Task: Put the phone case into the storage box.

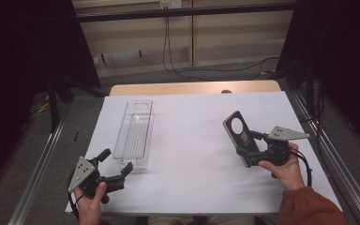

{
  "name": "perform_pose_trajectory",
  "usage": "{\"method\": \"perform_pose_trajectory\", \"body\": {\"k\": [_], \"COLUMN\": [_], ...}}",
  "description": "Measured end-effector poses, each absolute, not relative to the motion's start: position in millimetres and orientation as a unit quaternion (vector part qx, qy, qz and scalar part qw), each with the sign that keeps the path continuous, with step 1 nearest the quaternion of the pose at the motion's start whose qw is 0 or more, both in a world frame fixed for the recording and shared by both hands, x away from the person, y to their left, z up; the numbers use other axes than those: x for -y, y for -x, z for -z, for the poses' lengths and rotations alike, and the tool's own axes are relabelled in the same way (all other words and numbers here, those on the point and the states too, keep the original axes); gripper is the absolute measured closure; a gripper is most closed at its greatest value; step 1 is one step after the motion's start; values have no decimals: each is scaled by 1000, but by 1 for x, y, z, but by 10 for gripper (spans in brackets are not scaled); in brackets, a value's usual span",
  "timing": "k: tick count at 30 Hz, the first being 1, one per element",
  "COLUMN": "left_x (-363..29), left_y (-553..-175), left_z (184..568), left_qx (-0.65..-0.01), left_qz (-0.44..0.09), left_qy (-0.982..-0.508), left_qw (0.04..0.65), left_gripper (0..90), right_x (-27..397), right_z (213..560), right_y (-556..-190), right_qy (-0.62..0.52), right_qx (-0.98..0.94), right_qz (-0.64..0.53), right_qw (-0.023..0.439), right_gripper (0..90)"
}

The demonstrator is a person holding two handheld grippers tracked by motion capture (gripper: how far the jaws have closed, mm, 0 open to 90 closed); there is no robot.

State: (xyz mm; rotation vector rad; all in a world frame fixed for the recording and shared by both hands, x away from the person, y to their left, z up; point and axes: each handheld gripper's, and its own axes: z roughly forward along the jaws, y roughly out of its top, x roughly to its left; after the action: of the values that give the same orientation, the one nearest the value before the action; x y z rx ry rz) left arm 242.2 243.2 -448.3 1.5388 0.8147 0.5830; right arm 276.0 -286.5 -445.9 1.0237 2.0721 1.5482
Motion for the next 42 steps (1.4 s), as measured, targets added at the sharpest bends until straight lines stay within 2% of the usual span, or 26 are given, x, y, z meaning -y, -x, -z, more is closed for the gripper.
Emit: {"method": "perform_pose_trajectory", "body": {"k": [21,26,32,42], "left_x": [-224,-216,-207,-186], "left_y": [-248,-248,-250,-255], "left_z": [446,443,440,430], "left_qx": [-310,-301,-286,-236], "left_qz": [-206,-208,-217,-169], "left_qy": [-691,-690,-717,-743], "left_qw": [619,624,598,603], "left_gripper": [34,33,32,33], "right_x": [245,239,234,225], "right_z": [443,441,440,438], "right_y": [-265,-263,-261,-259], "right_qy": [-305,-296,-288,-272], "right_qx": [-751,-753,-754,-762], "right_qz": [-568,-572,-575,-576], "right_qw": [143,137,130,117], "right_gripper": [122,122,122,122]}}
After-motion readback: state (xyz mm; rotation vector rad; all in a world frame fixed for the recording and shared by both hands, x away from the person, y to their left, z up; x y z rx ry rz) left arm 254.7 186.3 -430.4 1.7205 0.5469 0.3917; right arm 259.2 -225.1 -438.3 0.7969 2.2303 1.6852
